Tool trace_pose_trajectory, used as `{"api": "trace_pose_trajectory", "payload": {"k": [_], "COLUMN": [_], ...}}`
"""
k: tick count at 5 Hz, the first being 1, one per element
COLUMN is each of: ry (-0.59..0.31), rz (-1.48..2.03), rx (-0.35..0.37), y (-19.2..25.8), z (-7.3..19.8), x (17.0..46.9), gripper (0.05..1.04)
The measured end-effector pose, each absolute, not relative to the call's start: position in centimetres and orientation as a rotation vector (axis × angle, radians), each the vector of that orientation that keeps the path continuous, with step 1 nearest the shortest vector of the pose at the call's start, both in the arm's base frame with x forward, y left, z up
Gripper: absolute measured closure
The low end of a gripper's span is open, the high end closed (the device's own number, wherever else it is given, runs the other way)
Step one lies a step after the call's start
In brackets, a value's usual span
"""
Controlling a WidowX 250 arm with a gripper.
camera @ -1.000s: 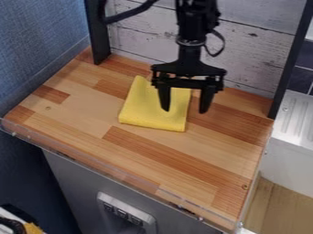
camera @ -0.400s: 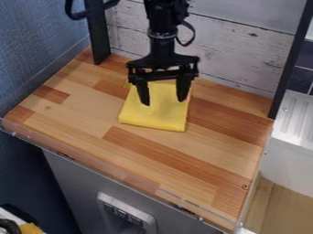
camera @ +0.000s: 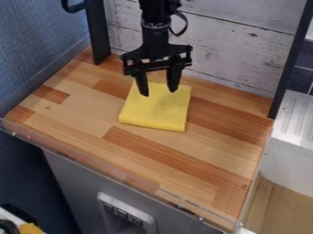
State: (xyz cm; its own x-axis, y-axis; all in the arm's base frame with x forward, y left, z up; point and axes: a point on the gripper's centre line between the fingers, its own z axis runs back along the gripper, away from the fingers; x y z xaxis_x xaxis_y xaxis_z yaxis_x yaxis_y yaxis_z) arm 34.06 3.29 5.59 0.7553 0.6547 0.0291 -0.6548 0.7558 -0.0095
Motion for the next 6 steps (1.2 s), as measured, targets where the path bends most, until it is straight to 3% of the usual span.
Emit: {"api": "trace_pose_trajectory", "payload": {"k": [1,2,3,6], "ry": [-0.021,-0.010,0.002,0.021], "rz": [0.736,0.749,0.764,0.766], "rx": [0.018,0.030,0.037,0.027], "y": [3.6,3.8,3.9,3.4], "z": [4.9,4.0,3.3,1.2], "x": [34.9,35.6,35.9,35.6], "gripper": [0.699,0.913,1.011,1.020]}}
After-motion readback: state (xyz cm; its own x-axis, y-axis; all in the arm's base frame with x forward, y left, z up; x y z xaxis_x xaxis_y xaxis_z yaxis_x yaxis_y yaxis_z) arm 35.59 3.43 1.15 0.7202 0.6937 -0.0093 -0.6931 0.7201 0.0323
